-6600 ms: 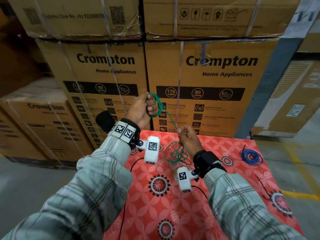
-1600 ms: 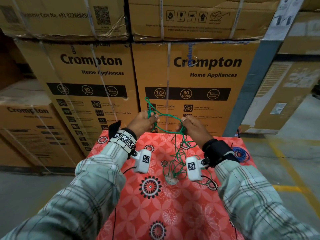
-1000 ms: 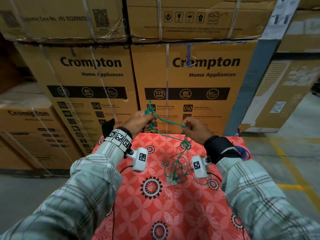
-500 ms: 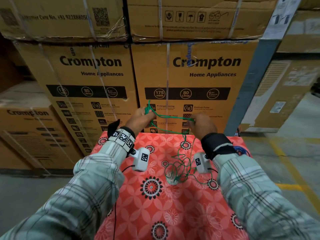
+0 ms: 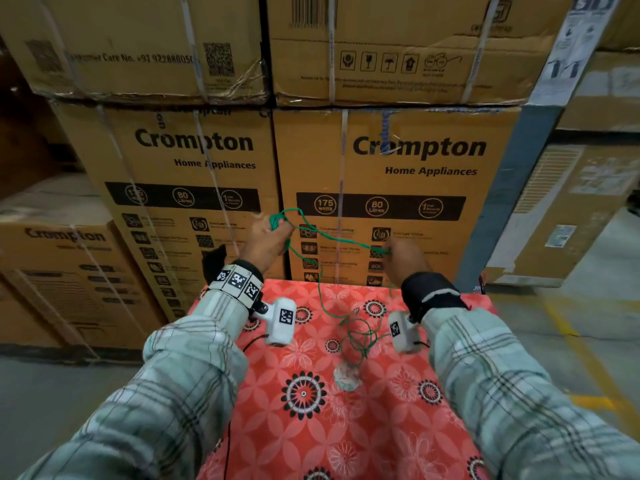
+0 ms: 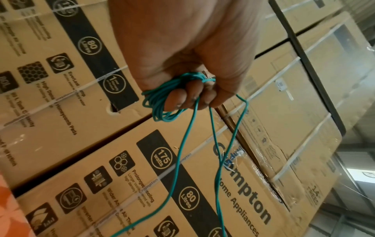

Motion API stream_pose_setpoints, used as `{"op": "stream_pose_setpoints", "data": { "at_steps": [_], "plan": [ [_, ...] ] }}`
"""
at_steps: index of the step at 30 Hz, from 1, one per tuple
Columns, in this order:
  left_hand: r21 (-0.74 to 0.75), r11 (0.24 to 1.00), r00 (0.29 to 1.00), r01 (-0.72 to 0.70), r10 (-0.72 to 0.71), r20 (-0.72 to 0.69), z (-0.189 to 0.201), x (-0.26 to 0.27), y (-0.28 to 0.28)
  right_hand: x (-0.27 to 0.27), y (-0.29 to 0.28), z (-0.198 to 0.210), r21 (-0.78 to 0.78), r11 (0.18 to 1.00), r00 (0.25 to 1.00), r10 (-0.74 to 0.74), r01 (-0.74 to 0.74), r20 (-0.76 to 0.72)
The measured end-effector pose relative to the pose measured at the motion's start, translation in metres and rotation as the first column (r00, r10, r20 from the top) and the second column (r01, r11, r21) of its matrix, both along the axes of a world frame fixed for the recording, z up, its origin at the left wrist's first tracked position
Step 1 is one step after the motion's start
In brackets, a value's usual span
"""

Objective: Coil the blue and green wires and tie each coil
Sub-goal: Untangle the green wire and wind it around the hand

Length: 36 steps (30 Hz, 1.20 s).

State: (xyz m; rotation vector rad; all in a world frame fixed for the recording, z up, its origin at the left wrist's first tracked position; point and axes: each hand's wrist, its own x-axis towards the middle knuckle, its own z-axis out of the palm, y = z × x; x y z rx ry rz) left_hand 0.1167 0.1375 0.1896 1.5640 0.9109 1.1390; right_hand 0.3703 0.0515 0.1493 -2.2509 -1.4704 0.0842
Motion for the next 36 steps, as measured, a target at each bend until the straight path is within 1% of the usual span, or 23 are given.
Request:
{"op": "stream_pose_setpoints", "data": {
  "at_steps": [2, 4, 7, 8, 10, 11, 12, 13, 14, 15, 16, 17, 18, 19, 20, 21, 23, 29, 31, 32, 34, 35, 36],
  "plan": [
    [-0.046, 0.999, 1.0, 0.013, -0.013, 0.005, -0.003, -0.004, 0.004, -0.002, -0.004, -0.008, 0.045, 0.998, 0.995, 0.052, -0.048, -0.089],
    [-0.088, 0.995, 0.999, 0.036, -0.038, -0.026, -0.006, -0.007, 0.008, 0.0, -0.004, -0.013, 0.116, 0.991, 0.988, 0.079, -0.063, -0.133],
    [-0.149, 0.988, 0.996, 0.047, -0.057, -0.065, -0.015, -0.008, 0.009, 0.006, -0.002, -0.021, 0.135, 0.987, 0.971, 0.119, -0.092, -0.208],
    [-0.168, 0.985, 0.996, 0.043, -0.056, -0.074, -0.018, -0.007, 0.009, 0.006, -0.004, -0.022, 0.153, 0.982, 0.951, 0.152, -0.114, -0.268],
    [-0.186, 0.982, 0.996, 0.025, -0.039, -0.076, -0.022, -0.005, 0.009, 0.006, -0.008, -0.022, 0.226, 0.962, 0.876, 0.237, -0.153, -0.419],
    [-0.192, 0.981, 0.996, 0.032, -0.047, -0.073, -0.024, -0.004, 0.008, 0.004, -0.011, -0.022, 0.247, 0.953, 0.84, 0.275, -0.174, -0.467],
    [-0.202, 0.978, 0.994, 0.06, -0.078, -0.079, -0.025, -0.002, 0.007, 0.003, -0.012, -0.023, 0.243, 0.947, 0.827, 0.307, -0.212, -0.472],
    [-0.217, 0.971, 0.988, 0.104, -0.126, -0.088, -0.025, 0.0, 0.005, 0.005, -0.01, -0.027, 0.186, 0.952, 0.85, 0.302, -0.244, -0.43],
    [-0.24, 0.96, 0.98, 0.147, -0.175, -0.097, -0.025, 0.003, 0.001, 0.007, -0.009, -0.031, 0.064, 0.966, 0.904, 0.258, -0.251, -0.34],
    [-0.264, 0.948, 0.972, 0.177, -0.211, -0.106, -0.026, 0.007, -0.003, 0.008, -0.009, -0.037, -0.076, 0.976, 0.96, 0.182, -0.202, -0.213],
    [-0.279, 0.941, 0.966, 0.193, -0.233, -0.115, -0.026, 0.011, -0.007, 0.009, -0.01, -0.044, -0.172, 0.981, 0.993, 0.08, -0.094, -0.083],
    [-0.287, 0.937, 0.963, 0.2, -0.243, -0.12, -0.029, 0.015, -0.01, 0.004, -0.013, -0.048, -0.163, 0.987, 1.0, 0.003, -0.001, 0.008],
    [-0.296, 0.932, 0.96, 0.208, -0.252, -0.121, -0.032, 0.019, -0.014, -0.003, -0.015, -0.052, -0.07, 0.997, 0.999, -0.02, 0.022, 0.032],
    [-0.307, 0.929, 0.96, 0.209, -0.254, -0.116, -0.035, 0.022, -0.017, -0.012, -0.016, -0.054, 0.043, 0.999, 1.0, 0.029, -0.028, -0.01],
    [-0.318, 0.925, 0.96, 0.208, -0.255, -0.112, -0.04, 0.025, -0.019, -0.024, -0.019, -0.054, 0.122, 0.985, 0.986, 0.134, -0.122, -0.101],
    [-0.324, 0.922, 0.958, 0.213, -0.261, -0.114, -0.045, 0.028, -0.02, -0.035, -0.022, -0.055, 0.158, 0.963, 0.948, 0.248, -0.218, -0.198],
    [-0.335, 0.915, 0.953, 0.225, -0.279, -0.12, -0.049, 0.035, -0.022, -0.051, -0.026, -0.055, 0.182, 0.928, 0.866, 0.371, -0.326, -0.337],
    [-0.405, 0.883, 0.956, 0.239, -0.288, -0.063, -0.039, 0.043, -0.026, -0.07, -0.031, -0.061, 0.228, 0.863, 0.717, 0.502, -0.451, -0.482],
    [-0.458, 0.854, 0.956, 0.247, -0.293, -0.031, -0.033, 0.044, -0.031, -0.073, -0.035, -0.065, 0.256, 0.852, 0.692, 0.521, -0.456, -0.501],
    [-0.483, 0.842, 0.957, 0.239, -0.287, -0.027, -0.03, 0.042, -0.033, -0.073, -0.036, -0.07, 0.269, 0.862, 0.711, 0.506, -0.429, -0.489],
    [-0.519, 0.832, 0.97, 0.198, -0.243, -0.02, -0.028, 0.036, -0.032, -0.065, -0.042, -0.084, 0.246, 0.911, 0.792, 0.409, -0.329, -0.453],
    [-0.522, 0.835, 0.976, 0.174, -0.218, -0.023, -0.03, 0.032, -0.029, -0.056, -0.046, -0.093, 0.19, 0.943, 0.849, 0.328, -0.272, -0.415],
    [-0.515, 0.843, 0.979, 0.154, -0.2, -0.035, -0.031, 0.027, -0.026, -0.045, -0.053, -0.102, 0.077, 0.973, 0.9, 0.23, -0.217, -0.37]
  ]
}}
